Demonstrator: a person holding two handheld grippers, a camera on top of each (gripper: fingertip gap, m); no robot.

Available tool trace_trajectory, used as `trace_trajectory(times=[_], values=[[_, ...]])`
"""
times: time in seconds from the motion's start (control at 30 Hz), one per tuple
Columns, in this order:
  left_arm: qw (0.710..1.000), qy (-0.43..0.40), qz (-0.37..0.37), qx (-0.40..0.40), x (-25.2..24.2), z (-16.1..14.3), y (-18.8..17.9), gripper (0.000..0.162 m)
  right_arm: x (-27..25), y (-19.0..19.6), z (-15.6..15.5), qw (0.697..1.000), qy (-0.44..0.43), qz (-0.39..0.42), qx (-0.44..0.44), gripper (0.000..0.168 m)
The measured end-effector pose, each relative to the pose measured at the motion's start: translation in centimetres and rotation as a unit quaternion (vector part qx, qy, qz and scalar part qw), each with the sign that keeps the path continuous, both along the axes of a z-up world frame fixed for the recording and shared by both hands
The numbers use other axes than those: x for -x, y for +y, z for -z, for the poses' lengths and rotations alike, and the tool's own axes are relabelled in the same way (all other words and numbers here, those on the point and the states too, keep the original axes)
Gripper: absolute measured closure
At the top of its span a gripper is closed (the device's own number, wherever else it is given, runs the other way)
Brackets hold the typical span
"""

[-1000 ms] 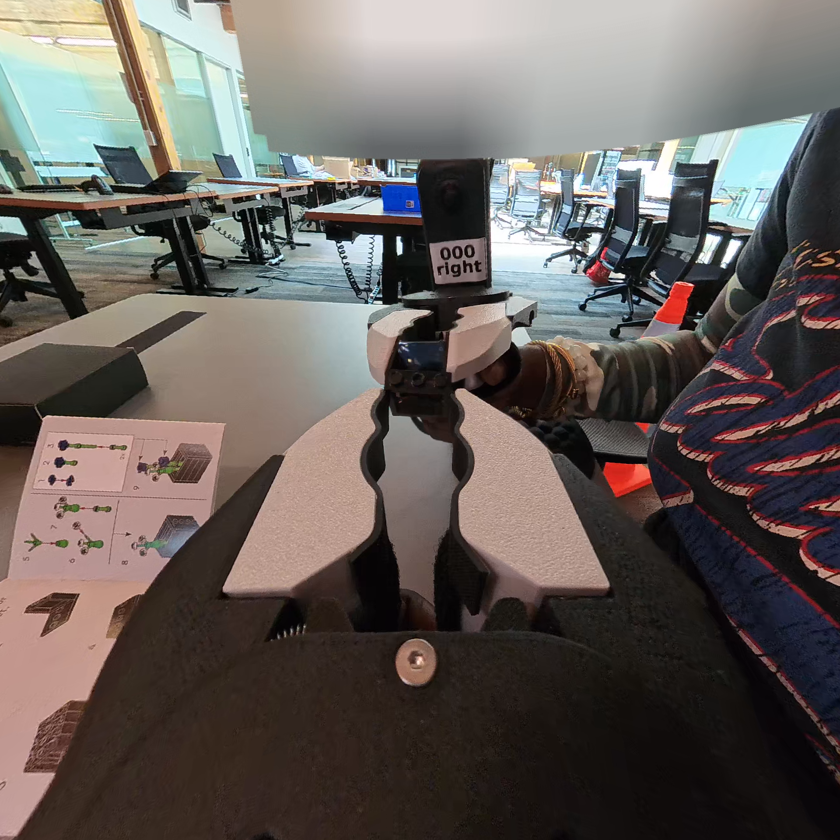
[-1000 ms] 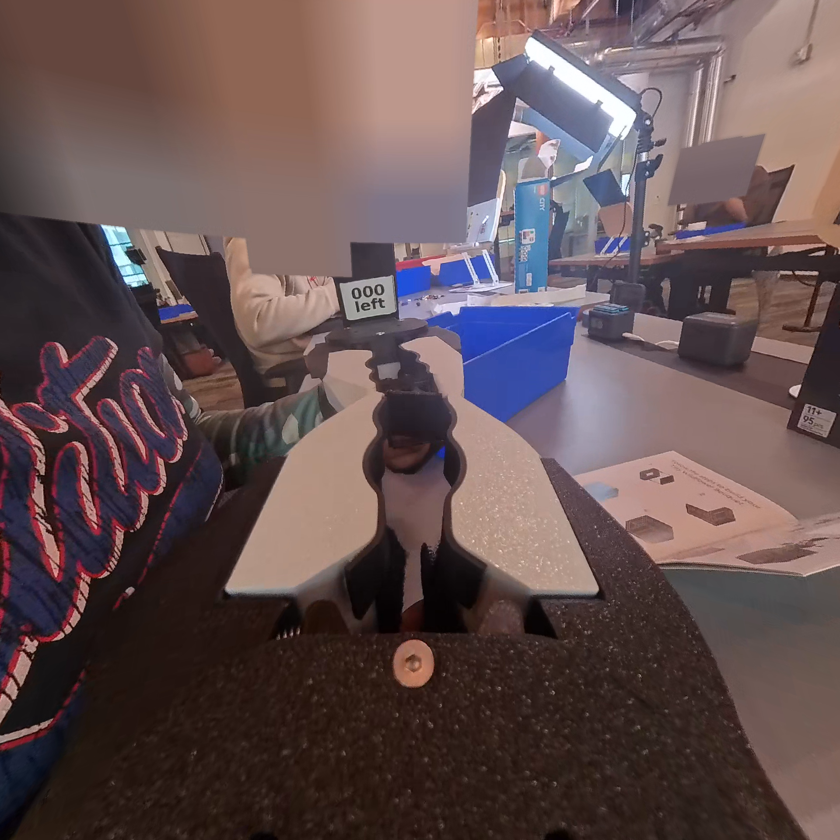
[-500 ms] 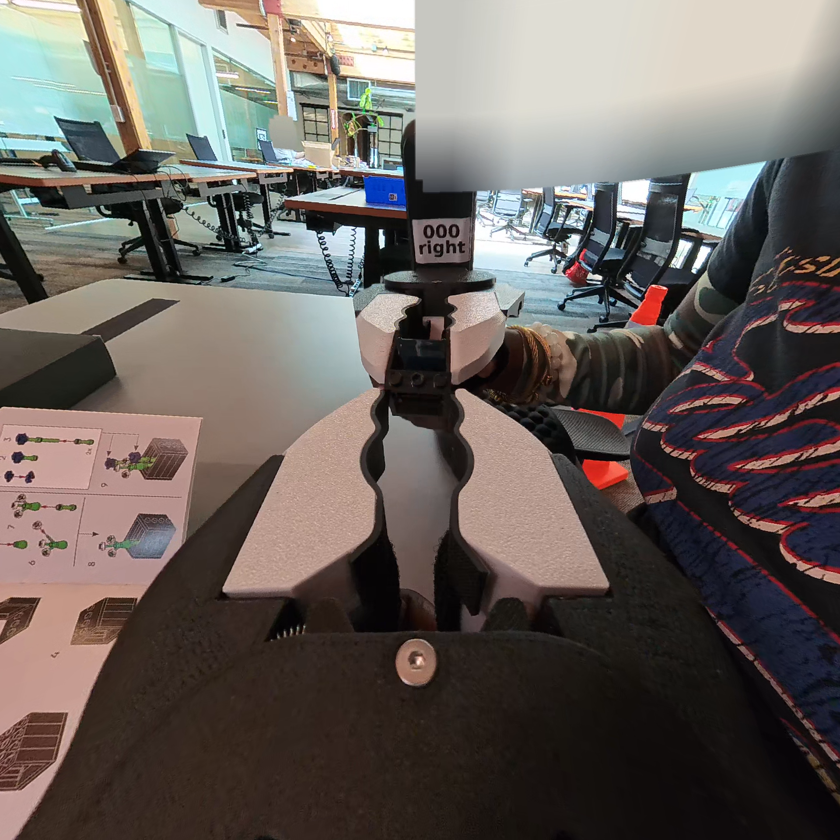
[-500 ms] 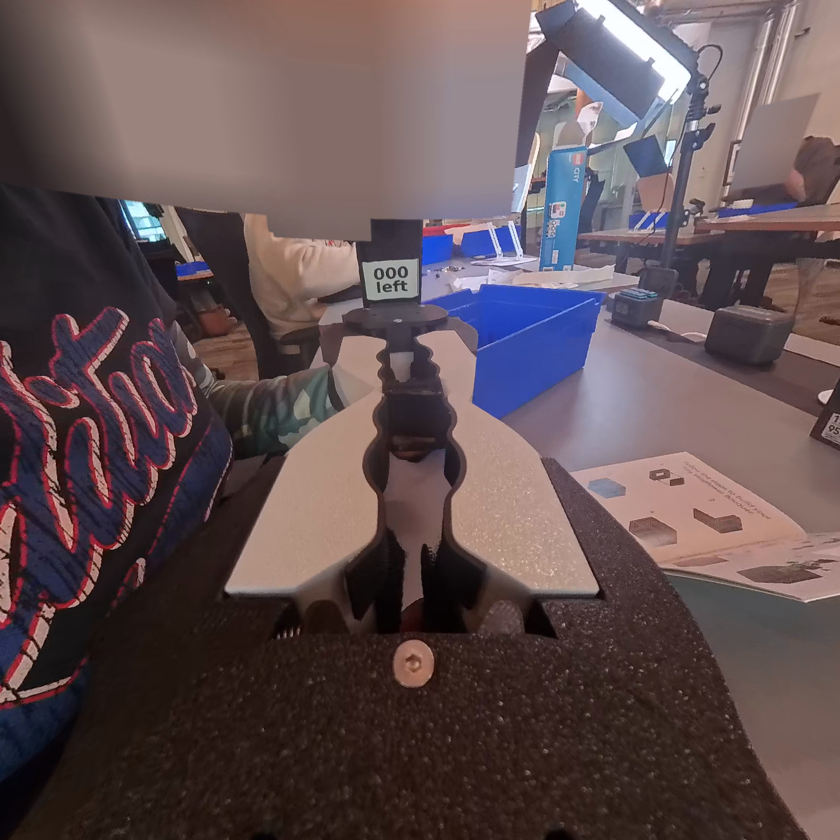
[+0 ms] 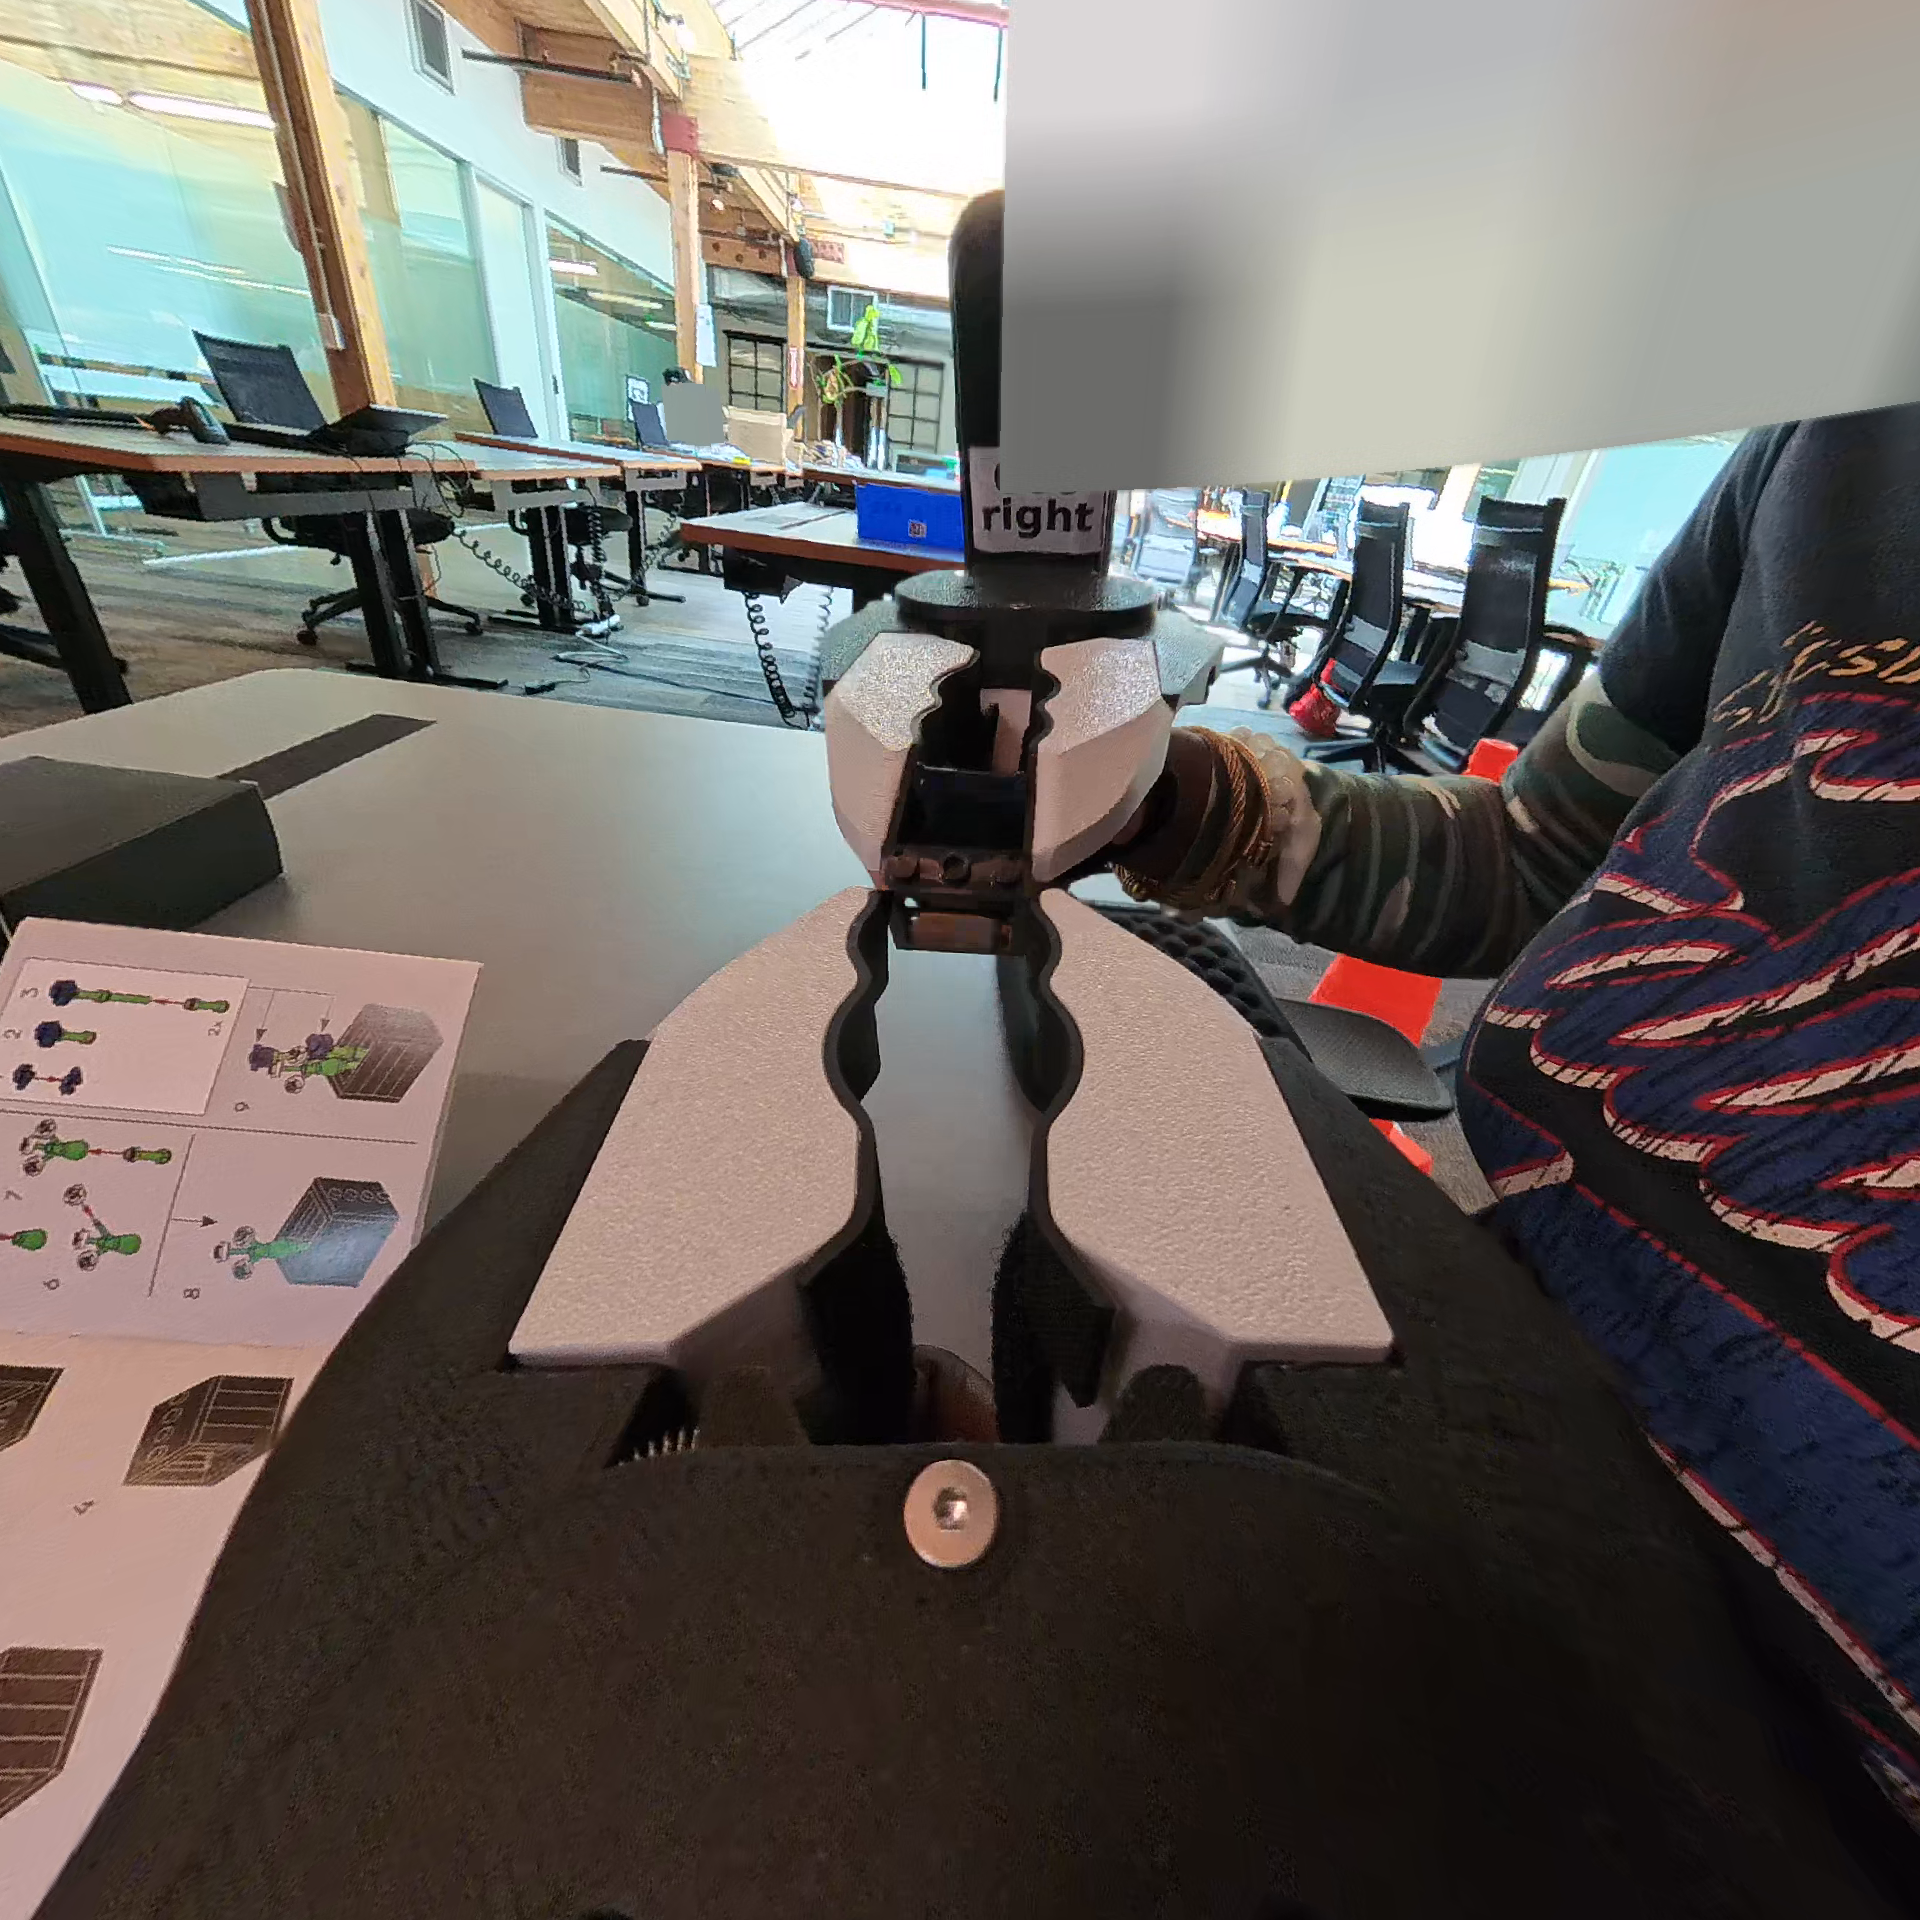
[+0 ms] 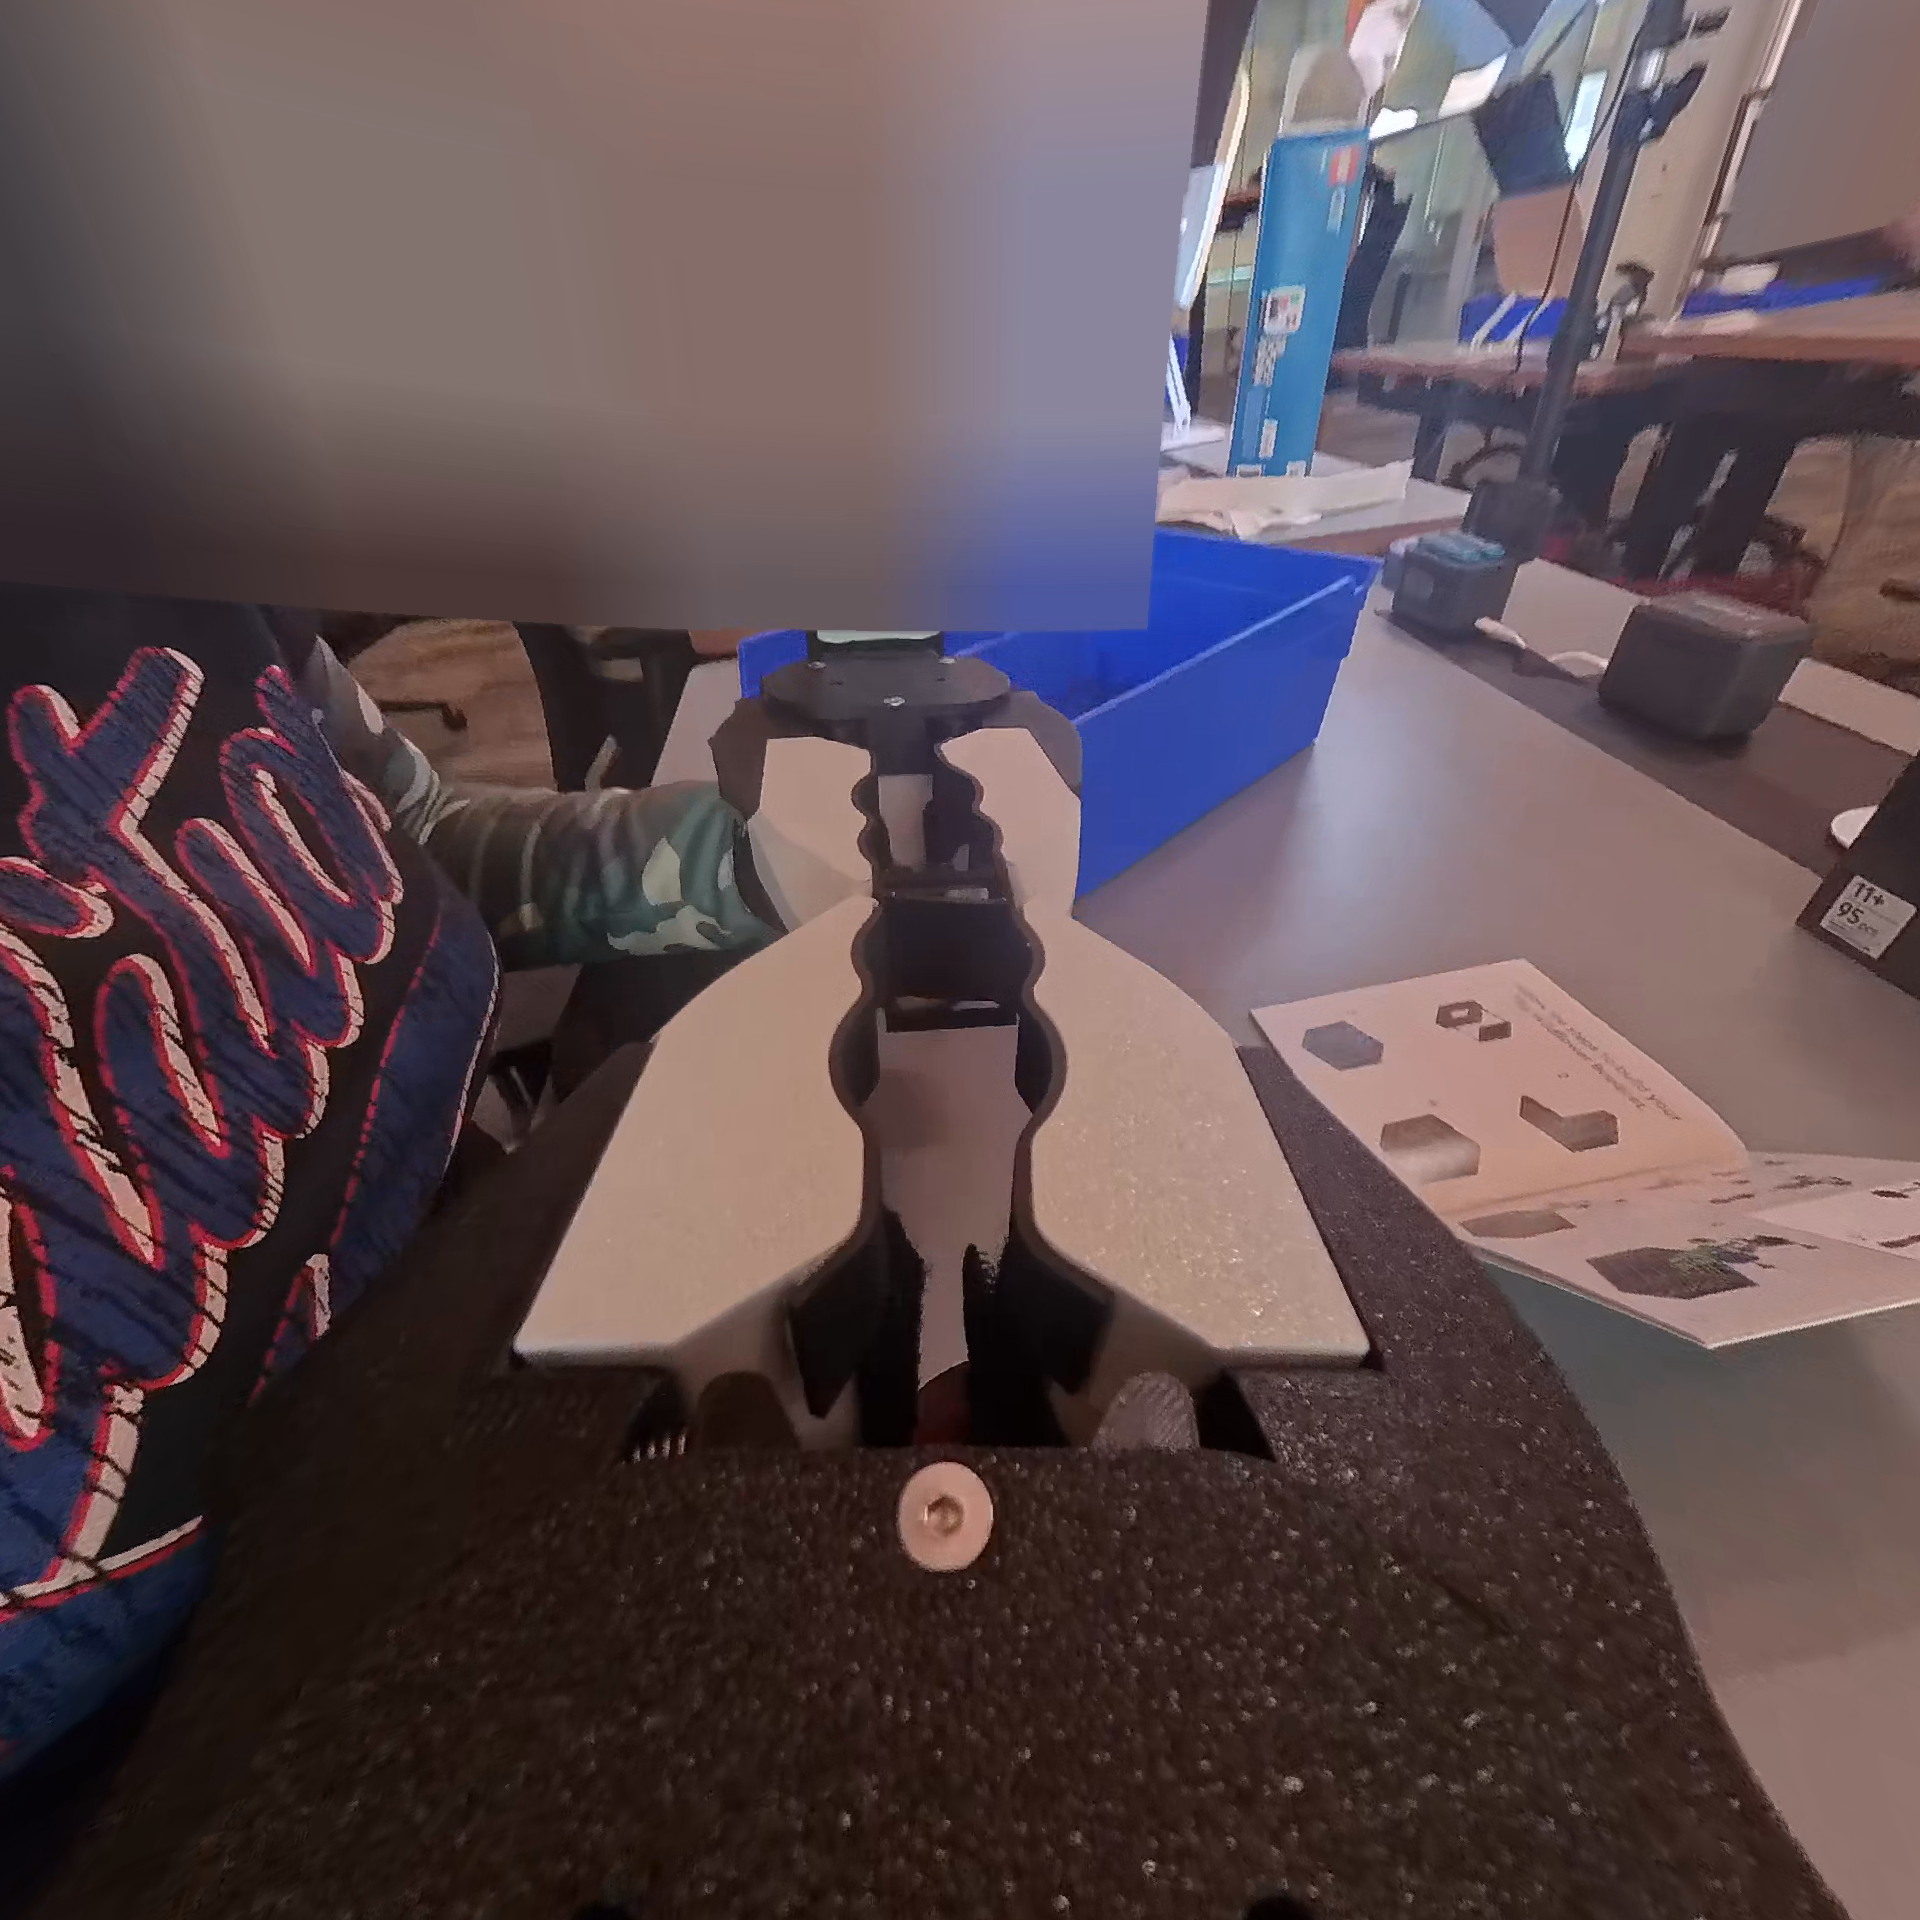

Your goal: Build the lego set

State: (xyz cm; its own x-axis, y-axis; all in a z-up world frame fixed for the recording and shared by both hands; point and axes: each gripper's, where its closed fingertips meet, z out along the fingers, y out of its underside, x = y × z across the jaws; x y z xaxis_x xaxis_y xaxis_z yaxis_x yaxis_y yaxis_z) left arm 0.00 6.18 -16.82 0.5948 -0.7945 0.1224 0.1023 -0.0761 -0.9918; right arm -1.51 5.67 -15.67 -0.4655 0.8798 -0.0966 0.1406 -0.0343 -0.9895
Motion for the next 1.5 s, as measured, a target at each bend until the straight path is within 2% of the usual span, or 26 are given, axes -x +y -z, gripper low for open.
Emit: trace_trajectory(times=[0.13, 0.27, 0.37, 0.5, 0.67, 0.73, 0.93, 1.13, 1.2, 1.27, 1.37, 1.43, 1.5], values=[[0.997, -0.066, -0.009, -0.028, 0.4, -1.1, 0.2, 0.137, 0.2, 0.1, -0.9, 0.996, -0.07, -0.018, -0.055, 0.146], [0.986, -0.144, -0.037, -0.071, 1.0, -2.4, 0.4, 0.137, 0.3, 0.0, -1.9, 0.971, -0.199, -0.058, -0.116, 0.146], [0.98, -0.154, -0.06, -0.108, 0.8, -2.9, 0.4, 0.137, 0.7, -0.2, -3.0, 0.946, -0.261, -0.085, -0.172, 0.146], [0.963, -0.198, -0.089, -0.16, 1.3, -4.2, 0.2, 0.137, 0.9, -0.4, -3.3, 0.896, -0.342, -0.111, -0.262, 0.146], [0.96, -0.183, -0.089, -0.189, 1.0, -4.9, -0.4, 0.137, 1.2, -1.3, -3.9, 0.859, -0.391, -0.133, -0.302, 0.146], [0.96, -0.18, -0.091, -0.193, 1.2, -5.0, -0.6, 0.137, 1.2, -1.4, -3.8, 0.853, -0.406, -0.132, -0.299, 0.146], [0.961, -0.168, -0.099, -0.195, 1.7, -5.2, -0.9, 0.137, 1.5, -1.9, -4.1, 0.855, -0.409, -0.136, -0.288, 0.141], [0.962, -0.171, -0.095, -0.192, 1.8, -5.3, -1.1, 0.137, 1.6, -1.9, -4.2, 0.86, -0.402, -0.136, -0.283, 0.144], [0.962, -0.171, -0.094, -0.193, 1.9, -5.4, -1.1, 0.137, 1.6, -1.5, -4.2, 0.866, -0.392, -0.128, -0.284, 0.139], [0.962, -0.17, -0.102, -0.19, 2.5, -5.3, -0.9, 0.137, 1.5, -1.2, -4.5, 0.884, -0.366, -0.114, -0.269, 0.135], [0.958, -0.166, -0.131, -0.193, 4.4, -5.6, -0.9, 0.137, 1.2, -0.3, -4.6, 0.928, -0.294, -0.074, -0.218, 0.134], [0.957, -0.162, -0.148, -0.188, 5.7, -5.7, -0.9, 0.137, 0.5, 0.5, -3.1, 0.949, -0.249, -0.047, -0.189, 0.135], [0.959, -0.148, -0.163, -0.179, 6.7, -5.7, -1.0, 0.137, -0.6, 0.7, 0.0, 0.958, -0.239, -0.034, -0.156, 0.136]])
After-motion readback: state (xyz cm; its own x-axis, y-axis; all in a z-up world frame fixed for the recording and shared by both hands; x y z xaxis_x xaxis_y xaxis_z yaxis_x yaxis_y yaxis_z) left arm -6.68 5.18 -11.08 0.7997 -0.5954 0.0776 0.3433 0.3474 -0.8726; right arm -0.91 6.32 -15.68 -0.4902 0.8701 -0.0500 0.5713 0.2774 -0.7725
